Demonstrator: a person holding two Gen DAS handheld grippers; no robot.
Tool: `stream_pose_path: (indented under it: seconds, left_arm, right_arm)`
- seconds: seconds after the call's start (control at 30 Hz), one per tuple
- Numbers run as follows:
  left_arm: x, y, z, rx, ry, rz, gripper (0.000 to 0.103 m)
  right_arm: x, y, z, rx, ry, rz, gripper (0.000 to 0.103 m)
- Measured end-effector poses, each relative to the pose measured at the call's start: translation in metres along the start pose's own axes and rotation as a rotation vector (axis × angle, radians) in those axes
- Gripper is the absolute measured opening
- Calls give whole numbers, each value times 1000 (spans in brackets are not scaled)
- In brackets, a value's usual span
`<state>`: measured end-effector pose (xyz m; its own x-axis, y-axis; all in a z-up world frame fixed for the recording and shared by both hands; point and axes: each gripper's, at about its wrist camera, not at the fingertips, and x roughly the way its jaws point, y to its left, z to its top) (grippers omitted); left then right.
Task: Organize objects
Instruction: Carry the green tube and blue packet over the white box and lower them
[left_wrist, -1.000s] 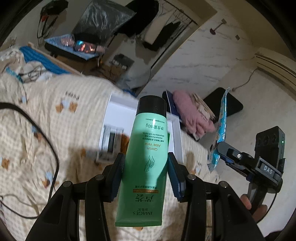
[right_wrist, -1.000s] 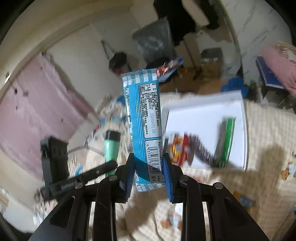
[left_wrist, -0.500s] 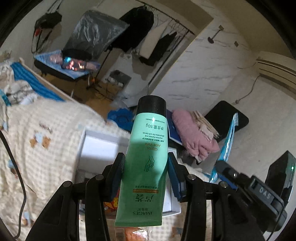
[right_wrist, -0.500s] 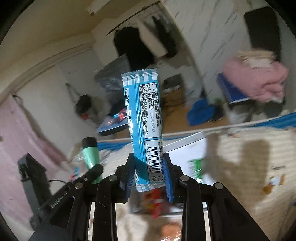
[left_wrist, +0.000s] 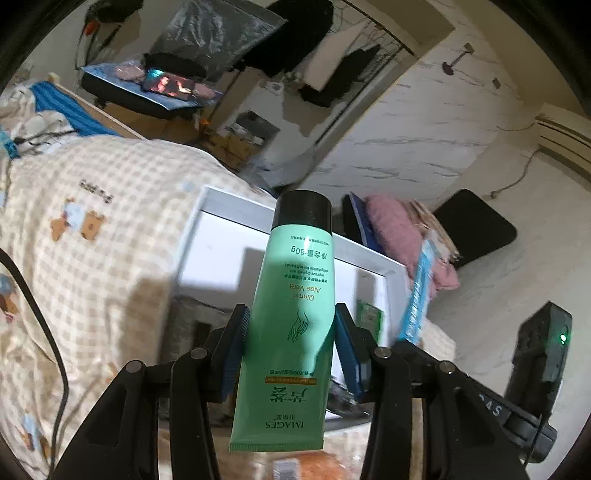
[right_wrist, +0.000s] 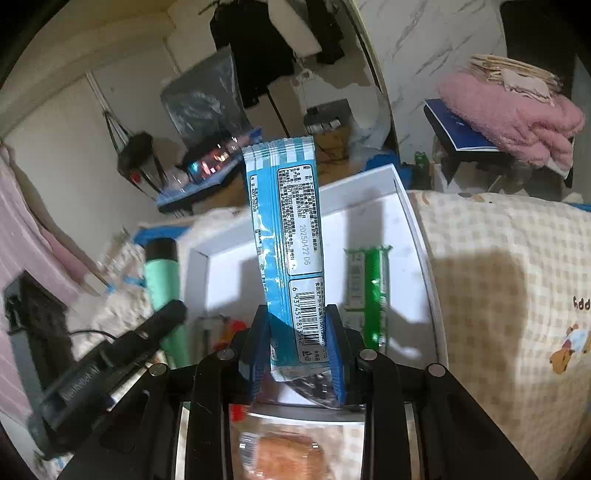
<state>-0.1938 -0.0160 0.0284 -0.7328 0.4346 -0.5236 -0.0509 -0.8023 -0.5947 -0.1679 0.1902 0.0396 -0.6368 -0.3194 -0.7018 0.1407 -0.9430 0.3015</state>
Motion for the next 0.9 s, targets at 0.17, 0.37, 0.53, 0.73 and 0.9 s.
stream_pose_path:
  seconds: [0.17,0.37,0.53,0.73,0.9]
  left_arm:
    - [22,8,12,35,28,53,49]
    - [40,16,7,72,52,124,49]
    - [40,17,0,80,55,128,49]
    - [38,12,-3,108,43,141,49]
    - [39,11,-5,124,54,150,49]
  right_arm:
    - [15,-6,-7,-60,35,-52,30]
    - [37,2,-19,-158,58,-84,30]
    - [38,18,-24,-262,40,-181,30]
    - [40,24,-26,-297,31,-210,30]
    - [41,25,-27,-291,25,-207,30]
